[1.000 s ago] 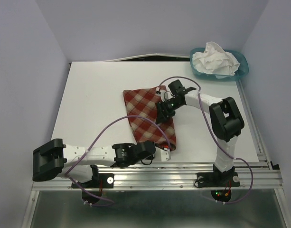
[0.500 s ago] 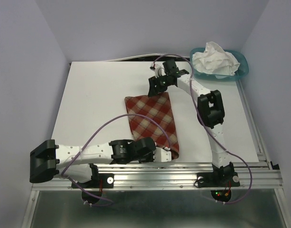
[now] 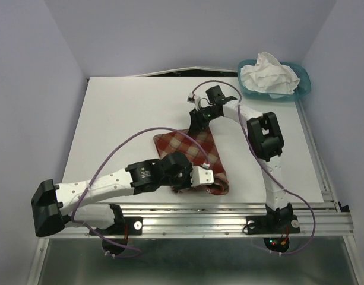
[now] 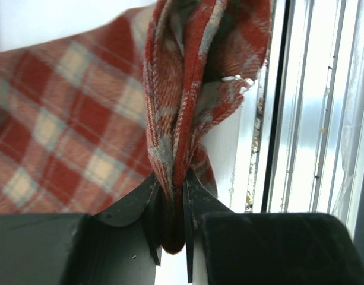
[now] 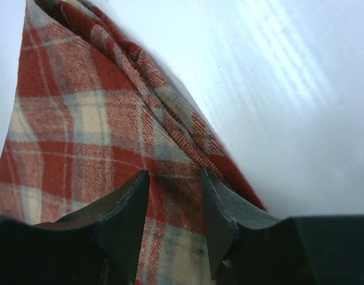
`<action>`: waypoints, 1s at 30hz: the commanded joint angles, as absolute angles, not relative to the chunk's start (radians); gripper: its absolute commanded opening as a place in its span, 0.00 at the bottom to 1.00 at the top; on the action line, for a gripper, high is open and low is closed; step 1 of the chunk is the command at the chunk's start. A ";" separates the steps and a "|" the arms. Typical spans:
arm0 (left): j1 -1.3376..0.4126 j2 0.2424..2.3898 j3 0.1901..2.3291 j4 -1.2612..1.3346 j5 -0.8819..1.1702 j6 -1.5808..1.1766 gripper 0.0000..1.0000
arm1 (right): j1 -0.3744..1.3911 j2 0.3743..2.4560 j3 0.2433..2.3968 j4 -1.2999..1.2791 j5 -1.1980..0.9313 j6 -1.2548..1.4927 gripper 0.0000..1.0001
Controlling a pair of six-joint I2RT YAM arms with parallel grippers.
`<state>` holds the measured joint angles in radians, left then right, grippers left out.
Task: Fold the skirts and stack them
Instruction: Fold the skirt
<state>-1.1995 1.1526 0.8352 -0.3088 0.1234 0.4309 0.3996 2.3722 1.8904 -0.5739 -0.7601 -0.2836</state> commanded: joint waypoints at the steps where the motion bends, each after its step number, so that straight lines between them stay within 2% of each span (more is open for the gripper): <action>1: -1.128 1.101 0.913 -0.310 0.172 0.451 0.00 | 0.413 2.349 1.767 -0.681 -0.753 -0.370 0.46; 15: -0.829 1.230 0.951 -0.227 0.198 0.577 0.00 | 0.433 2.276 1.634 -0.729 -0.775 -0.471 0.43; 30: -0.703 1.383 0.991 -0.100 0.192 0.673 0.00 | 0.433 2.298 1.661 -0.747 -0.772 -0.497 0.40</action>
<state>-0.7235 1.3643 0.9421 -0.1883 0.2001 0.6289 0.4133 2.2578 1.6825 -0.6434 -0.8539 -0.4664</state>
